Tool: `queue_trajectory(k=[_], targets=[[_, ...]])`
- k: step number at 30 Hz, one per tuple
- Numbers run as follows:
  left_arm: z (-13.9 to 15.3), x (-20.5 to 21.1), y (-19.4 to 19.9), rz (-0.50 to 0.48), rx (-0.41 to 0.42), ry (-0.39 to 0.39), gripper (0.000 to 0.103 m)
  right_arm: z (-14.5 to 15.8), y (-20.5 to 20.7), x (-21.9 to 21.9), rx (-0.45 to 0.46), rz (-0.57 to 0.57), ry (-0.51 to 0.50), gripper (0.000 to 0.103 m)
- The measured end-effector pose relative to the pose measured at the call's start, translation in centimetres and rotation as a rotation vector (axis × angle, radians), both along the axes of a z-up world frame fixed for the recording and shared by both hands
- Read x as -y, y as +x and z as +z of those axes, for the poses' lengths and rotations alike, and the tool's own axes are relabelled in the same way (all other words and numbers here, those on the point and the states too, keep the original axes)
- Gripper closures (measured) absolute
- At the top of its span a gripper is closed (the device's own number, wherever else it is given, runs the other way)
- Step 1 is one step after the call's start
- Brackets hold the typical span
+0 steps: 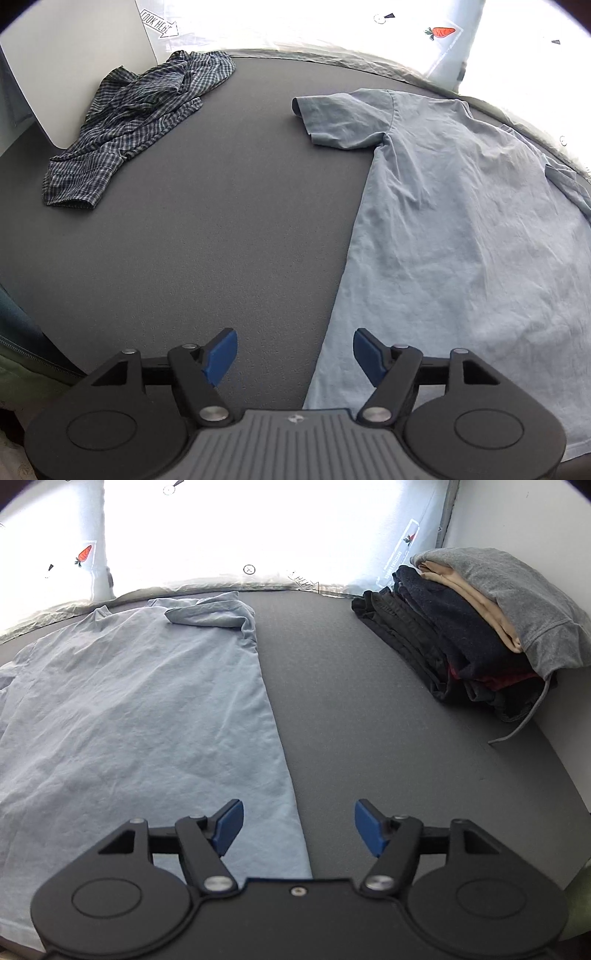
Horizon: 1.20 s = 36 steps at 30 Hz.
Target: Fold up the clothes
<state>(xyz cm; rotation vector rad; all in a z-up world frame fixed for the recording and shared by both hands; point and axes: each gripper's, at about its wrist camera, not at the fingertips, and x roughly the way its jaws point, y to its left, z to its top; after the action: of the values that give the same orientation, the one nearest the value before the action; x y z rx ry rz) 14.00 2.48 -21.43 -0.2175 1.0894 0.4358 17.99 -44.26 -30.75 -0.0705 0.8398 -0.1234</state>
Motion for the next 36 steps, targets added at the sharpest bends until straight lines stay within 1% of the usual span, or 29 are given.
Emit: queue_trajectory(k=[2, 6, 10, 11, 12, 13, 17, 21, 26, 28, 31, 32, 34, 36], targets=[[0.0, 0.6, 1.3, -0.017, 0.005, 0.008, 0.028, 0.1, 1.0, -1.1, 0.013, 0.032, -0.011, 0.030], [-0.2, 1.7, 3.8, -0.042, 0.013, -0.018, 0.024, 0.2, 3.2, -2.6, 0.026, 0.078, -0.020, 0.028], [-0.8, 2.5, 6.5, -0.072, 0.014, -0.028, 0.022, 0.2, 5.7, -3.7, 0.032, 0.105, -0.023, 0.027], [-1.0, 2.6, 7.2, -0.083, 0.015, -0.029, 0.021, 0.1, 6.3, -3.9, 0.032, 0.108, -0.025, 0.027], [-1.2, 2.7, 7.9, -0.093, 0.015, -0.030, 0.016, 0.0, 7.0, -4.0, 0.031, 0.110, -0.026, 0.027], [-1.4, 2.8, 8.5, -0.102, 0.011, -0.031, 0.015, -0.1, 7.6, -4.2, 0.030, 0.112, -0.027, 0.026], [-2.5, 3.4, 12.9, -0.122, 0.002, -0.046, 0.015, -0.5, 11.3, -4.0, 0.011, 0.105, -0.023, 0.025], [-3.6, 4.3, 18.0, -0.132, 0.004, -0.064, 0.013, -0.9, 16.2, -2.8, 0.001, 0.092, 0.033, 0.023], [-5.2, 6.0, 25.4, -0.163, -0.007, -0.055, 0.012, -2.1, 24.5, -0.7, -0.005, 0.051, 0.142, 0.023], [-5.9, 6.6, 27.8, -0.177, -0.006, -0.041, 0.012, -3.0, 27.9, 0.6, 0.005, 0.057, 0.181, 0.023], [-6.9, 7.5, 30.4, -0.196, -0.022, -0.020, 0.012, -4.6, 32.1, 2.6, 0.022, 0.067, 0.327, 0.026], [-7.2, 7.8, 31.3, -0.203, -0.028, -0.012, 0.012, -5.1, 33.3, 3.4, 0.030, 0.062, 0.396, 0.026], [-7.9, 8.4, 33.0, -0.216, -0.039, 0.002, 0.012, -6.2, 35.1, 4.7, 0.041, 0.005, 0.512, 0.026], [-8.6, 9.0, 34.6, -0.229, -0.052, 0.017, 0.012, -7.1, 36.3, 5.6, 0.044, -0.045, 0.599, 0.028]])
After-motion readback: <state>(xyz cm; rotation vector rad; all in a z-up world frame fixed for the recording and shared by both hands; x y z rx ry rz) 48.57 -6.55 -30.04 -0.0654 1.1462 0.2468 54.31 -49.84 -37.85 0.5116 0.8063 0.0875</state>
